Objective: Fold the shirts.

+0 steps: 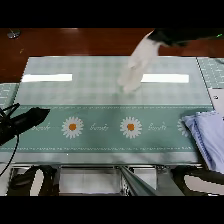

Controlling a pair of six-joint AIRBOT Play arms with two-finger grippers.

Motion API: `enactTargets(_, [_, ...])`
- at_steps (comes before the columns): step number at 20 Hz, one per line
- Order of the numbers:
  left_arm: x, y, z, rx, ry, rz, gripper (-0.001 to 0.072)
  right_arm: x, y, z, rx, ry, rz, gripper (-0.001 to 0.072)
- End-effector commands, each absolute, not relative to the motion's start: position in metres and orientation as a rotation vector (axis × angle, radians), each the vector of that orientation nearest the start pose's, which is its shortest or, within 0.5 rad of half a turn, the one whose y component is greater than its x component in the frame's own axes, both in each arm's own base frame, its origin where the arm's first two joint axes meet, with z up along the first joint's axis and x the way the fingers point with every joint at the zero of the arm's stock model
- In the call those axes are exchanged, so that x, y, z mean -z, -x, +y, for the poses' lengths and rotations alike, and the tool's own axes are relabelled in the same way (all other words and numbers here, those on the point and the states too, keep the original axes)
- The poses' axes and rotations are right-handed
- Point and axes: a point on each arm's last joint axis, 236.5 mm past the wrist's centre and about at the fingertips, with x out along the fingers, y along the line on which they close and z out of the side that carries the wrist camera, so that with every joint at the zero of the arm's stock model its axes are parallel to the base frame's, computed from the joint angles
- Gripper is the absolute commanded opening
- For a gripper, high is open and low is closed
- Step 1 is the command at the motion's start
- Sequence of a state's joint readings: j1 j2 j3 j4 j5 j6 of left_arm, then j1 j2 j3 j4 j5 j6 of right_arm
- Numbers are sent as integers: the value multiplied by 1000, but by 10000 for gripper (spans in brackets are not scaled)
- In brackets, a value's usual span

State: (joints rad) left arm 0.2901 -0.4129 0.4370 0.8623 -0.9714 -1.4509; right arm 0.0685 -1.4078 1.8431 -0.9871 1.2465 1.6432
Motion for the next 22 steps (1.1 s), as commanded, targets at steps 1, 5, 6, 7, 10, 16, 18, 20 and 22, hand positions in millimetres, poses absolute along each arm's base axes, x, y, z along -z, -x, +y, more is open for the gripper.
enactTargets(1, [-56,-265,-53,136,652,785,31,-277,-438,59,-273,-421,841,23])
enactTargets(5, [-56,-266,-52,134,652,781,31,-269,-389,-47,-24,-533,925,23])
enactTargets(6, [-57,-268,-51,130,652,772,31,-261,-372,-67,33,-557,977,24])
enactTargets(7, [-59,-270,-49,124,652,760,31,-252,-351,-88,111,-571,1034,23])
enactTargets(10, [-63,-275,-44,108,651,727,31,-256,-306,-141,341,-582,1017,23])
enactTargets(16, [-64,-277,-42,102,650,715,31,-232,-212,-168,641,-696,1024,23])
enactTargets(18, [-65,-278,-41,100,649,709,31,-208,-167,-178,787,-699,1077,23])
enactTargets(20, [-67,-281,-38,91,649,691,31,-190,-119,-185,949,-708,1119,24])
enactTargets(22, [-70,-284,-35,81,648,669,31,-177,-71,-190,1114,-703,1161,24])
